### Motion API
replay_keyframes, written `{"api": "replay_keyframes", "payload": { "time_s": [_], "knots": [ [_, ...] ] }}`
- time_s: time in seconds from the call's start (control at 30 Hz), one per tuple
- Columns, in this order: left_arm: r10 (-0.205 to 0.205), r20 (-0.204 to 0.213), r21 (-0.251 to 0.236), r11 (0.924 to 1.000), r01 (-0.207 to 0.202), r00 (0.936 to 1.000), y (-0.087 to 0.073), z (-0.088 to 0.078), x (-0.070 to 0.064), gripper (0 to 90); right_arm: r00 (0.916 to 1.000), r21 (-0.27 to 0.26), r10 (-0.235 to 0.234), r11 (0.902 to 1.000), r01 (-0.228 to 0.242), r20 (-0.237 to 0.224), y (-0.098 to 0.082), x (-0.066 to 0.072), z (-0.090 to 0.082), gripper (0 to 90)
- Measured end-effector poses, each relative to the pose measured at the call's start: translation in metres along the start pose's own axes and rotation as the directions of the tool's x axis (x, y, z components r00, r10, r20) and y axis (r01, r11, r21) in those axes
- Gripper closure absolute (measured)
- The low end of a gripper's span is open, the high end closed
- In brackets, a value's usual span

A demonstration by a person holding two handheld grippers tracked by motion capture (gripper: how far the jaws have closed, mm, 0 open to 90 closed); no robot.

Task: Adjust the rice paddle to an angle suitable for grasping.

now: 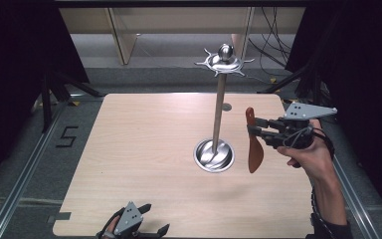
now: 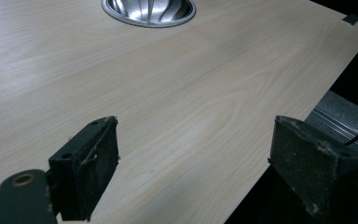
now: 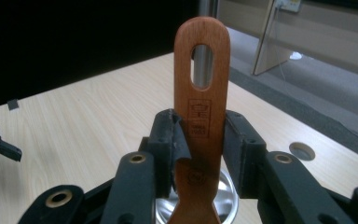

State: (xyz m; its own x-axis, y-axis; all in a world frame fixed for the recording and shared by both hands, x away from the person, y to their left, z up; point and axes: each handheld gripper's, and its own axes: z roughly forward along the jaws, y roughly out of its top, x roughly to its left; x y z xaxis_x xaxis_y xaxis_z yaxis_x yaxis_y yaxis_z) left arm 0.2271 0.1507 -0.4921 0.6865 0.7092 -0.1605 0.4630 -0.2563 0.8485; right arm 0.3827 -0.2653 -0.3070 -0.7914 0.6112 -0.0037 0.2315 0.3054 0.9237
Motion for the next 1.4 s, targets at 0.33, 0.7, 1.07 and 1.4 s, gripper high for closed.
{"api": "replay_keyframes", "payload": {
  "time_s": [0.33,0.7,1.07,1.4],
  "knots": [
    [-0.008,0.005,-0.005,1.0000,0.008,1.0000,0.000,0.001,-0.001,14.7,0.9992,-0.044,-0.034,0.9984,0.035,0.023,0.025,0.004,-0.009,67.1],
    [0.023,0.009,-0.006,0.9997,-0.023,0.9997,0.001,0.000,0.000,14.7,0.9971,-0.062,-0.062,0.9960,0.065,0.044,0.049,0.005,-0.019,67.0],
    [0.002,0.010,-0.003,1.0000,-0.002,0.9999,0.000,0.000,-0.001,14.7,0.9971,-0.088,-0.063,0.9939,0.067,0.043,0.071,0.008,-0.024,67.1],
    [0.022,0.015,-0.008,0.9997,-0.022,0.9996,0.001,0.000,0.001,14.7,0.9948,-0.088,-0.082,0.9923,0.087,0.060,0.090,0.011,-0.019,67.1]
  ]
}}
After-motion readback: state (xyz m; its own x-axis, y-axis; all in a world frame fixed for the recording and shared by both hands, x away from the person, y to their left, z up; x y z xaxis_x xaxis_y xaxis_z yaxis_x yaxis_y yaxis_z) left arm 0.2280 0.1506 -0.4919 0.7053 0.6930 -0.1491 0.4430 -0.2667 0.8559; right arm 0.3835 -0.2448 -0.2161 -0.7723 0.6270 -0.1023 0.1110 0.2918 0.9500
